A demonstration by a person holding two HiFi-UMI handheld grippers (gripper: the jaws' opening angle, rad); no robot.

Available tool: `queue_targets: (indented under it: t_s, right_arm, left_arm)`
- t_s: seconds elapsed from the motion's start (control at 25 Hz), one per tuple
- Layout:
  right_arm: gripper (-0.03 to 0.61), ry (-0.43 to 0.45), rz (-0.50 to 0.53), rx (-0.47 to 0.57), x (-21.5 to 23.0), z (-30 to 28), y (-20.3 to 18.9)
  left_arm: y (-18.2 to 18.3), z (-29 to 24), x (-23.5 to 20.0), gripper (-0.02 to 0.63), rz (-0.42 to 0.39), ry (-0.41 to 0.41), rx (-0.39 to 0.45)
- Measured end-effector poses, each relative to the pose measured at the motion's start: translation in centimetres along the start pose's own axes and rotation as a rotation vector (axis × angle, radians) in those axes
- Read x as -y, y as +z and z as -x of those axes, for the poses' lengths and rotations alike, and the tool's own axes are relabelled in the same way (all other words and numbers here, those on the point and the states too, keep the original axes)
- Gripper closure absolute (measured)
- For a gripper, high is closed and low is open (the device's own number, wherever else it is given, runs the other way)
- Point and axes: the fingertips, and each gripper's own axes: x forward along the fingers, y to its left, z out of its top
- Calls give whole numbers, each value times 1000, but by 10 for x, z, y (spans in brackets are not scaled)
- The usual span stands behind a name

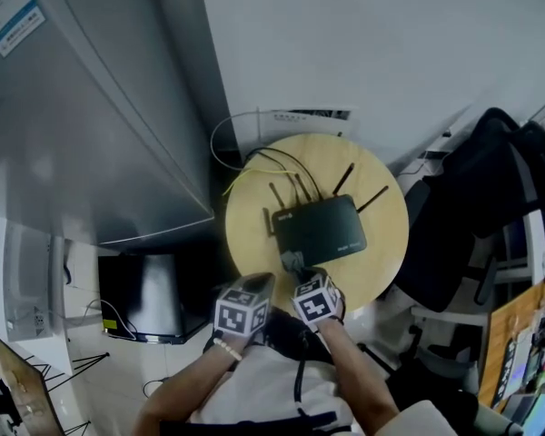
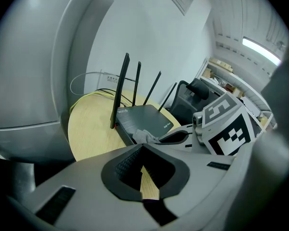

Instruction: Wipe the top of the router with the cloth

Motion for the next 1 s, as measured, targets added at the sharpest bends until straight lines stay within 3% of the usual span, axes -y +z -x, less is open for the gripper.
queue_targets:
  t_s: [0.32, 0.68, 0.84, 1.0]
  right_arm:
    - [546, 10, -15, 27, 0, 4, 7]
    - [546, -171, -226, 112, 144, 59, -17]
    - [546, -236, -230, 120, 197, 79, -21]
    - [545, -238, -215, 98, 236, 77, -18]
  left_arm:
    - [2, 3, 1, 615, -20, -8, -7]
    - [22, -24, 33, 616, -86, -74, -13]
    - [30, -41, 49, 615, -107, -104, -24]
    - [38, -55, 58, 617, -122, -121, -31]
